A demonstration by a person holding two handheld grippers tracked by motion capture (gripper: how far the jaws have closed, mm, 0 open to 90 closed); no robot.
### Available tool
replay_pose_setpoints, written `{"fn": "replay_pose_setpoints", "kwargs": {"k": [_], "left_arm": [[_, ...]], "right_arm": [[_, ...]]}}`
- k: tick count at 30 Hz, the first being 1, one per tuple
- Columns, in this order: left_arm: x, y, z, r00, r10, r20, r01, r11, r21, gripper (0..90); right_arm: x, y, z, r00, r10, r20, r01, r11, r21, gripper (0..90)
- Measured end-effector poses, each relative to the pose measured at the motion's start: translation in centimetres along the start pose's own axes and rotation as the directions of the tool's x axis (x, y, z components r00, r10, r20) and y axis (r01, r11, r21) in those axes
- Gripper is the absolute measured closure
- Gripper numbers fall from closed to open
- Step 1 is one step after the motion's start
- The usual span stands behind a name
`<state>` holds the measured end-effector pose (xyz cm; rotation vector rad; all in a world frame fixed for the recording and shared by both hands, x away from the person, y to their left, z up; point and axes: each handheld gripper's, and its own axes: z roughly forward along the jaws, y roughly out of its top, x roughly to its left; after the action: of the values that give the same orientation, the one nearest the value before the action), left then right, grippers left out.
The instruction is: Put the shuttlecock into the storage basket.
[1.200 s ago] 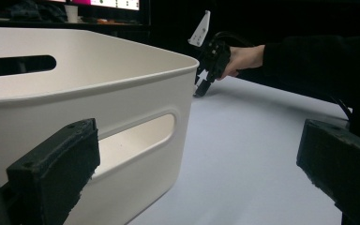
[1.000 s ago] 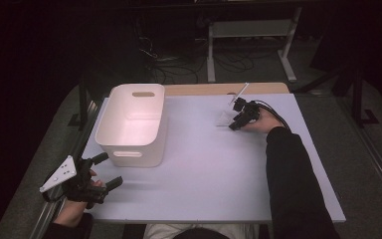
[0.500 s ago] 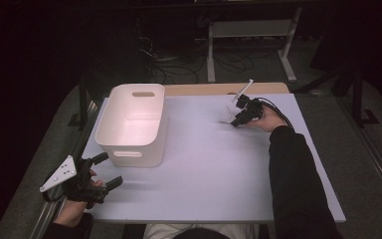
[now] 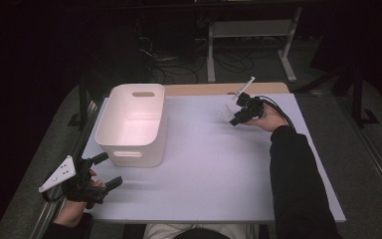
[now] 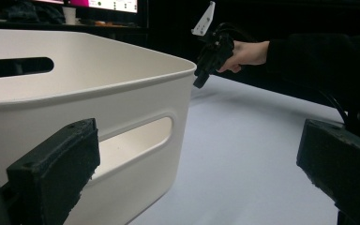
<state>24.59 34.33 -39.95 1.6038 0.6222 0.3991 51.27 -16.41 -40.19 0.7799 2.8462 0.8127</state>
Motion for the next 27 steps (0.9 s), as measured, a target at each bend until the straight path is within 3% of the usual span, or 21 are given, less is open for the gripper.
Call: {"fn": "replay_pose_setpoints", "kwargs": {"k": [14,27], "left_arm": [[0.0,0.0,0.0,1.0000,0.002,0.002,-0.002,1.0000,-0.003,0.0],[0.0,0.0,0.0,1.0000,0.004,0.003,-0.004,1.0000,-0.003,0.0]], "right_arm": [[1.0,0.5,-1.7,1.0000,0.000,-0.005,0.000,0.999,-0.036,63.8],[2.6,1.4,-3.2,0.9990,-0.041,-0.016,0.040,0.997,-0.068,63.8]]}}
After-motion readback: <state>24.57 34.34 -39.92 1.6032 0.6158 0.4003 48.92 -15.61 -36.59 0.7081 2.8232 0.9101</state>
